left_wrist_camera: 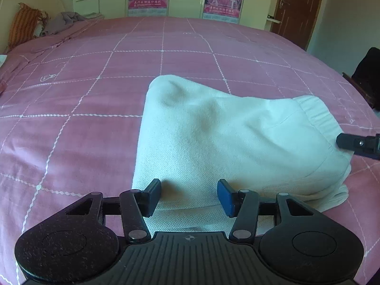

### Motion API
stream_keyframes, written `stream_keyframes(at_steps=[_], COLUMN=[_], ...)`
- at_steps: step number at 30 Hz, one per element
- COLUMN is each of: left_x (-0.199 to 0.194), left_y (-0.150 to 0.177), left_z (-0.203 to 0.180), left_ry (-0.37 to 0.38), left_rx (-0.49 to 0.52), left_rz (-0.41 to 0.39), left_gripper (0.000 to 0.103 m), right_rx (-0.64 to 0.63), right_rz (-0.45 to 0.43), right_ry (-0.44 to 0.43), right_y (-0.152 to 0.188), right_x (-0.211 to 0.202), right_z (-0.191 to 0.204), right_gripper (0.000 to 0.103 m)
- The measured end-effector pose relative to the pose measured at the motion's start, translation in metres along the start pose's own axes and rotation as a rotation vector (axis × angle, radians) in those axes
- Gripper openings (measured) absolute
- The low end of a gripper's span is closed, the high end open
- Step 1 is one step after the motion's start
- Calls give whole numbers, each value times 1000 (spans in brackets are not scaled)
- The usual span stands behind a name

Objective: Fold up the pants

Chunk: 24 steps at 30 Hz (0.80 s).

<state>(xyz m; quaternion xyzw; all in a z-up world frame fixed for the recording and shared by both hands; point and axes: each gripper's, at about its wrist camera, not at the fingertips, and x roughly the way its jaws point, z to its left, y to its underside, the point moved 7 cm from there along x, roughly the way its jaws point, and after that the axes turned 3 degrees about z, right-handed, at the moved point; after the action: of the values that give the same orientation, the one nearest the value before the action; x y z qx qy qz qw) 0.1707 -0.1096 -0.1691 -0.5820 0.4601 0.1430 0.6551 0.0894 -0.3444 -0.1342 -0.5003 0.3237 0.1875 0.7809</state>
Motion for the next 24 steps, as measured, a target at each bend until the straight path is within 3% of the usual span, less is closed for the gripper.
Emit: stream_keyframes(at_steps=[2, 5, 9, 12, 16, 19, 24], left_x=[-4, -1, 25, 20, 18, 15, 8], left_y=[-10, -23, -5, 14, 14, 10, 1], left_z=[-5, -17, -20, -20, -20, -17, -12], left_ry=[2, -3, -26, 8, 14, 26, -8], left_rx=[17, 50, 90, 86, 86, 85, 79], left_rz=[-29, -42, 59, 24, 27, 40, 37], left_gripper=[52, 52, 52, 53, 54, 55, 56], right_rx=[-59, -169, -263, -260, -302, -262, -282], right_rz=[-81, -136, -31, 83, 53, 59, 37], right_ry=[19, 10, 16, 120, 127, 110, 105], right_y=[-15, -32, -26, 7, 25, 24, 30], right_x=[-15, -18, 18, 44, 38, 35, 21], right_z=[11, 43, 64, 31, 22, 21, 22], right_gripper=[50, 38, 29, 20, 20, 20, 20])
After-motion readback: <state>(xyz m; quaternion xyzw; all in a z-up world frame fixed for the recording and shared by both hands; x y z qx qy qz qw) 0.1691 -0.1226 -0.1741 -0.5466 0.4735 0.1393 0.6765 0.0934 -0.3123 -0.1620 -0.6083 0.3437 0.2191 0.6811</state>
